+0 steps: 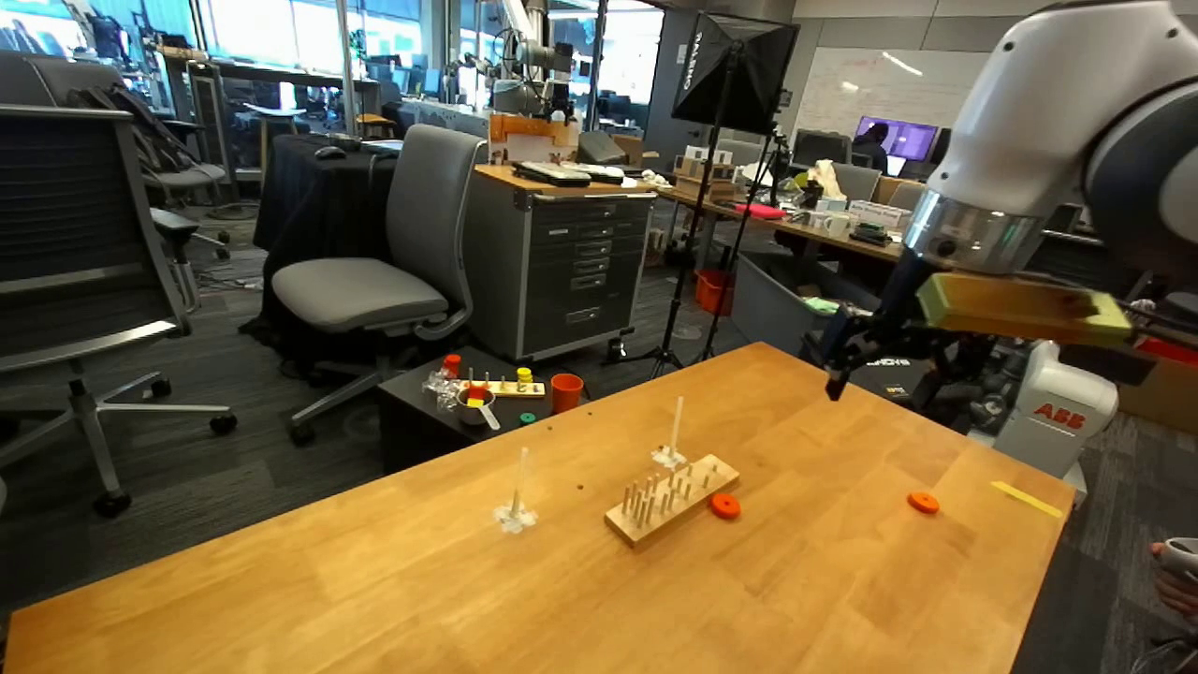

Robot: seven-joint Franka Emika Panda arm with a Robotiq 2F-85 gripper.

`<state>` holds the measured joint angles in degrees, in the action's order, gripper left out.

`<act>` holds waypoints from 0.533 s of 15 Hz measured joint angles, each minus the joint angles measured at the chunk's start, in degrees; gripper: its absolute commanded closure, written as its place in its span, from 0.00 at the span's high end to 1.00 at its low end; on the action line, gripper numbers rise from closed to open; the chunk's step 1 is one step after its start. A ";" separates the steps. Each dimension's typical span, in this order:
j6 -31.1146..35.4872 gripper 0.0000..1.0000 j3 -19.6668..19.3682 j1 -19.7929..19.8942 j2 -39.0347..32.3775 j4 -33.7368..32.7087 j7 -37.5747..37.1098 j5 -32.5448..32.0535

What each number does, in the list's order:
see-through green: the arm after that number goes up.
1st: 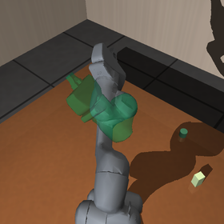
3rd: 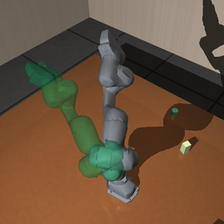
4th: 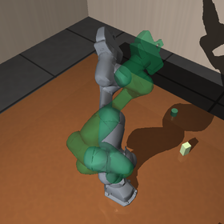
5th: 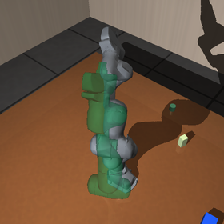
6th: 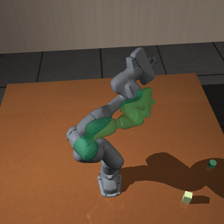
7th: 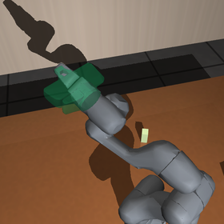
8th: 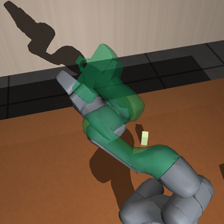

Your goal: Place the orange ring on the left side of the table on the wooden stand, stack the ring on the right on top of the other orange ring

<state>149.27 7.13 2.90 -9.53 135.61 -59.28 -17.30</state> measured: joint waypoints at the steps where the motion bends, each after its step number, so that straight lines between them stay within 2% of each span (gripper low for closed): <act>1: -0.15 1.00 -1.42 -1.15 -3.30 -2.50 -1.60 0.19; 4: -3.33 1.00 -3.24 -3.75 -12.18 -10.01 -1.56 5.79; 8: -14.01 1.00 -3.20 -5.75 -19.85 -19.92 6.53 12.53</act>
<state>135.26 3.93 -2.85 -29.38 115.68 -52.74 -4.77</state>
